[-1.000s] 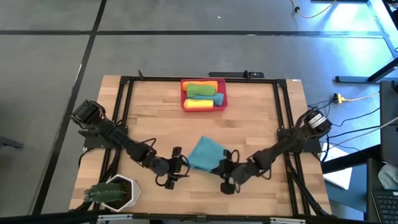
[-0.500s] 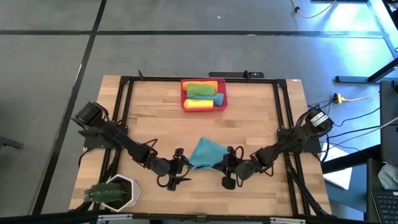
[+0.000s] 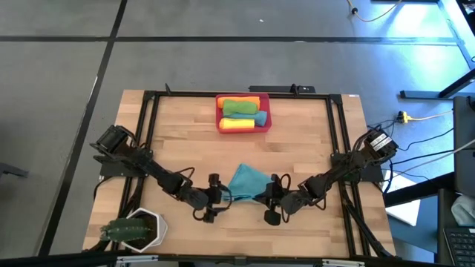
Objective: Roll microfiber towels into tight, uniform cylinder then place into a basket
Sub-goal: Roll the blue microfiber cloth
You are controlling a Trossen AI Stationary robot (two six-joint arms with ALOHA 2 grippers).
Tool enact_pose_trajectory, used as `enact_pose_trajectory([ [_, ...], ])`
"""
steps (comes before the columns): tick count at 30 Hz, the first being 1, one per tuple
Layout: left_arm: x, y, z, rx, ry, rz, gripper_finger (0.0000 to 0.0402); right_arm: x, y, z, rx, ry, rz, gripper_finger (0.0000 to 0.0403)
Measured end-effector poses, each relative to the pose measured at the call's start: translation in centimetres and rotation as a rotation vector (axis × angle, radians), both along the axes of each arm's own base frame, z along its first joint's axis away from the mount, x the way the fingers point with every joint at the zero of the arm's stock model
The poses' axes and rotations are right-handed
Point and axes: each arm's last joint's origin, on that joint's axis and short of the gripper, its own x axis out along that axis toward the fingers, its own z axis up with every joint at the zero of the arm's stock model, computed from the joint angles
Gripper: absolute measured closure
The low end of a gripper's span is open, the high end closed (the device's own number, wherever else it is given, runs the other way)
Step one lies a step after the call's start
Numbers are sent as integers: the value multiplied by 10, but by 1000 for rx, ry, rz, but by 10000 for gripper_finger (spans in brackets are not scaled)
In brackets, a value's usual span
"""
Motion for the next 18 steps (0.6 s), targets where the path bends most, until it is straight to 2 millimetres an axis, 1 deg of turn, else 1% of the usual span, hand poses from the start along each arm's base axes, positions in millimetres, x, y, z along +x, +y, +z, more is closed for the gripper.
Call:
enact_pose_trajectory([
  [8, -1, 1, -2, 11, 15, 9, 96, 0, 0, 0, -1, 1, 0, 399],
  [16, 4, 2, -20, 35, 39, -4, 102, 0, 0, 0, 2, 1, -1, 398],
  [18, 4, 3, -20, 40, 40, 0, 102, 0, 0, 0, 2, 1, -1, 397],
])
